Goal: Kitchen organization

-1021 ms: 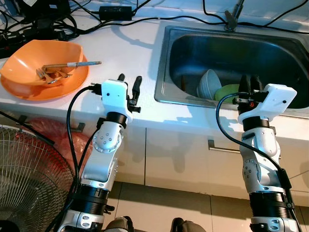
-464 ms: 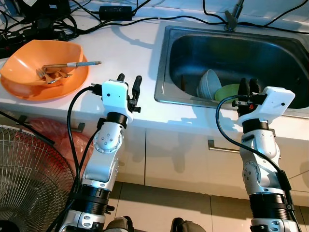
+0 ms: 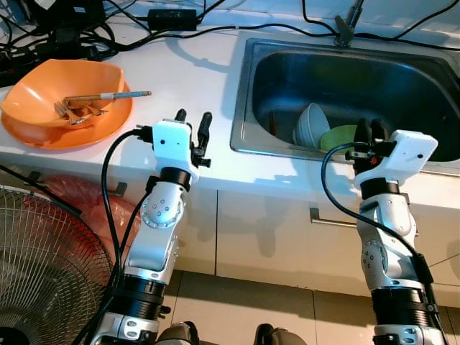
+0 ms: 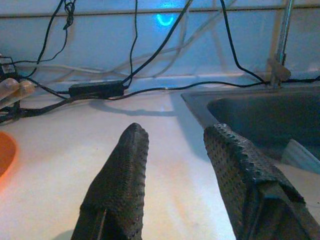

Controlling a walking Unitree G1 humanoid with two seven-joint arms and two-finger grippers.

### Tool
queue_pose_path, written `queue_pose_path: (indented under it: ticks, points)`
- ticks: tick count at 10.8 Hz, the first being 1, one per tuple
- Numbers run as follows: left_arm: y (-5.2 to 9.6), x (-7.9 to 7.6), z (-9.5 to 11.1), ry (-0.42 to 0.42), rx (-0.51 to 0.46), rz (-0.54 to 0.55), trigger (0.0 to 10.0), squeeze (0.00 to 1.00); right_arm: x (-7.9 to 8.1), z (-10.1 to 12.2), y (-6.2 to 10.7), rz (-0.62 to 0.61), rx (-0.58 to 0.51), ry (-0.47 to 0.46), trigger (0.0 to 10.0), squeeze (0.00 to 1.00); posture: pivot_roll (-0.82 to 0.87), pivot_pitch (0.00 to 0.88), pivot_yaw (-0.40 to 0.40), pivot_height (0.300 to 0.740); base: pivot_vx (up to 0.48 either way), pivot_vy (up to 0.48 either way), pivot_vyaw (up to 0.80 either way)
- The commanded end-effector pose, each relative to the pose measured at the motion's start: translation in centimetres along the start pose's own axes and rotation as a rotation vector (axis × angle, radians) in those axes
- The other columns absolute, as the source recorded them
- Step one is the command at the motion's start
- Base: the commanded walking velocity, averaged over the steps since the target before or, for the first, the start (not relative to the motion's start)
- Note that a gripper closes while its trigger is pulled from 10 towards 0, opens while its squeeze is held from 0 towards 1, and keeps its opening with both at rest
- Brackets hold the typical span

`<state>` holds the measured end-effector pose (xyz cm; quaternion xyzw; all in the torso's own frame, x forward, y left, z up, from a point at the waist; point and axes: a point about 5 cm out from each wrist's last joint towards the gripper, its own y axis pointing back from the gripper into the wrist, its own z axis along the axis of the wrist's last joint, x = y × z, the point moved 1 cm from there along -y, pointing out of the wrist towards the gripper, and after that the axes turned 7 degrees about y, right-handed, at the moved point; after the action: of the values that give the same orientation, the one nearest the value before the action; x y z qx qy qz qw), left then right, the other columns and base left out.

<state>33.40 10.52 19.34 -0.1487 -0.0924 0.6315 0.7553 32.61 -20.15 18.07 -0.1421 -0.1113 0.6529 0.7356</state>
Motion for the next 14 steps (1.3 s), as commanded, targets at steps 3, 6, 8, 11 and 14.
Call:
queue_pose_path:
  ticks: [3,6,8,11,14]
  points:
    - [-0.07,-0.22,0.03,-0.01,-0.011,-0.002,10.0,0.0,-0.5,0.16,0.0,-0.017,-0.01,0.016,10.0,0.0,0.02,0.141,-0.006,0.74,0.0,0.0,0.0]
    - [-0.08,-0.09,0.14,-0.035,-0.018,-0.002,10.0,0.0,-0.21,-0.02,-0.03,-0.002,0.001,0.013,10.0,0.0,0.03,0.155,-0.012,0.74,0.0,0.0,0.0]
    - [-0.13,-0.03,0.14,-0.04,-0.018,0.003,10.0,0.0,-0.22,0.0,-0.08,-0.003,0.001,0.002,10.0,0.0,0.03,0.157,-0.013,0.74,0.0,-0.144,0.0]
    - [-0.14,-0.08,0.1,-0.036,-0.016,0.005,10.0,0.0,-0.34,-0.09,-0.15,-0.007,0.012,0.005,10.0,0.0,0.02,0.158,-0.014,0.74,0.0,-0.286,-0.34]
    - [-0.1,-0.03,0.17,-0.037,-0.019,0.008,10.0,0.0,-0.08,-0.16,-0.09,0.0,0.01,0.008,10.0,0.0,0.03,0.161,-0.015,0.74,0.0,-0.287,0.0]
